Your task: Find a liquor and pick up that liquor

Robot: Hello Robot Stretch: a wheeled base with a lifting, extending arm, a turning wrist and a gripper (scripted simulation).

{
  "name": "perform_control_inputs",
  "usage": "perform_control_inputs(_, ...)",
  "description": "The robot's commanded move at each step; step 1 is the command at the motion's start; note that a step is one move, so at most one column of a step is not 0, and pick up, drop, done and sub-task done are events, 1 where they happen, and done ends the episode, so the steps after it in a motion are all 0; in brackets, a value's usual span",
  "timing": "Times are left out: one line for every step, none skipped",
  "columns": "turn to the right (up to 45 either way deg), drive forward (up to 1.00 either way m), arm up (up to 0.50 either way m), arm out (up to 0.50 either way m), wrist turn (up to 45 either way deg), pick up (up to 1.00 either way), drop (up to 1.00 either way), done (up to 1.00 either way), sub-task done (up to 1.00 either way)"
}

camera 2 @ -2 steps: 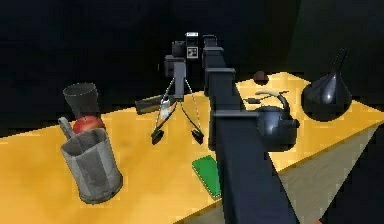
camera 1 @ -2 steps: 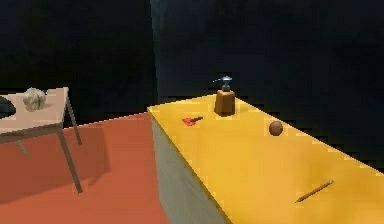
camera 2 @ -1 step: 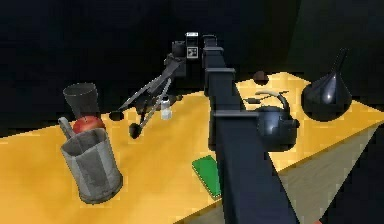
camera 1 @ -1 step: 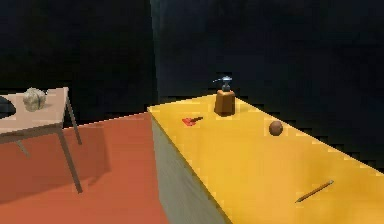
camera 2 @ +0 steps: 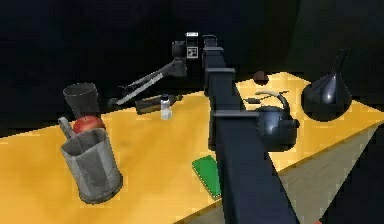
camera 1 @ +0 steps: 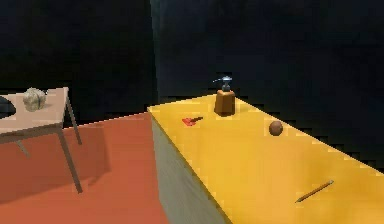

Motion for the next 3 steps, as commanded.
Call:
perform_control_inputs(0.0,0.00,-0.14,0.00,0.0,0.00,0.00,0.00,0.00)
perform_control_inputs(0.0,0.00,0.00,0.00,0.0,1.00,0.00,0.00,0.00)
perform_control_inputs(0.0,0.00,0.10,0.00,0.0,0.00,0.00,0.00,0.00)
